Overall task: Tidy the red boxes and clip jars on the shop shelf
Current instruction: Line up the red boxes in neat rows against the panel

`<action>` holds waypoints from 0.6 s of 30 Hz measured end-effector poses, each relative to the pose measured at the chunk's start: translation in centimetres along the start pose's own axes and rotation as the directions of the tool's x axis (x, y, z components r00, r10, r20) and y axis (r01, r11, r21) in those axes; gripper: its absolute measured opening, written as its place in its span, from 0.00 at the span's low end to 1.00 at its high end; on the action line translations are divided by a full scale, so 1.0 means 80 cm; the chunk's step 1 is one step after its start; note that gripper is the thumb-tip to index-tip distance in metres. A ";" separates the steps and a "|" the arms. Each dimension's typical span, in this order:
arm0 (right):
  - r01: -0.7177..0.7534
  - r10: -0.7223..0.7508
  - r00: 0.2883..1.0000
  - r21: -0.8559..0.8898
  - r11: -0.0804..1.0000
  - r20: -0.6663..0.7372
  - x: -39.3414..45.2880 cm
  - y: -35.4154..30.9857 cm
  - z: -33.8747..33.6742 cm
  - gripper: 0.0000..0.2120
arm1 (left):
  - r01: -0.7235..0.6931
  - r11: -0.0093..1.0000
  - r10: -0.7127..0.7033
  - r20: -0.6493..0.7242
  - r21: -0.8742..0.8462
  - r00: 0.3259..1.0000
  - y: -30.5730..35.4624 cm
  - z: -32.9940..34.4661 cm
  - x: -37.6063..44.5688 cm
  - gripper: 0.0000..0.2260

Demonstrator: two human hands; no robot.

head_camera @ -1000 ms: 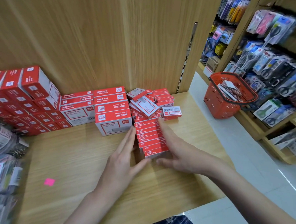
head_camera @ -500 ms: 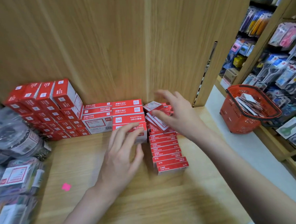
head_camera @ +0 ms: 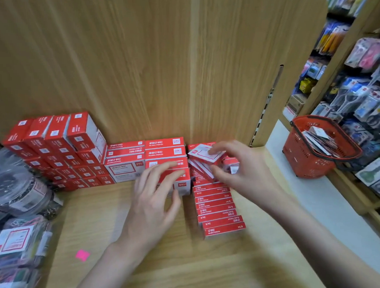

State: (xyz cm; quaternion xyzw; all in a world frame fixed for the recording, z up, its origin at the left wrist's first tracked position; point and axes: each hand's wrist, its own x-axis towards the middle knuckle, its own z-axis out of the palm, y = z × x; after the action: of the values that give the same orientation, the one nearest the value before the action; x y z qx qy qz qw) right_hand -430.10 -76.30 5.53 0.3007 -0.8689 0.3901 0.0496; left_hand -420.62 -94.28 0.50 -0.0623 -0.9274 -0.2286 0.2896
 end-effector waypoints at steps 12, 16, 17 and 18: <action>-0.301 0.319 0.940 -0.150 0.942 0.118 0.016 -0.008 0.015 0.20 | -0.004 0.999 0.003 -0.038 -0.038 0.999 0.011 -0.005 -0.010 0.14; -0.343 0.371 0.919 -0.194 0.919 0.132 0.018 -0.012 0.020 0.18 | 0.010 0.999 -0.012 -0.065 -0.031 0.998 0.011 -0.012 -0.017 0.14; -0.353 0.382 0.914 -0.195 0.915 0.138 0.018 -0.012 0.021 0.19 | 0.009 1.000 -0.011 -0.072 -0.028 0.997 0.011 -0.013 -0.020 0.14; -0.358 0.384 0.913 -0.182 0.916 0.139 0.018 -0.012 0.022 0.20 | 0.004 1.000 -0.007 -0.075 -0.028 0.997 0.012 -0.013 -0.023 0.14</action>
State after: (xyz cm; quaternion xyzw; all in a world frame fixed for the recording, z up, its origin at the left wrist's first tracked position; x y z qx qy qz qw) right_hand -430.48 -78.74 5.35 0.1578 -0.9384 0.2976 -0.0775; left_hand -418.35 -93.91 0.62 -0.0551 -0.9127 -0.2445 0.3228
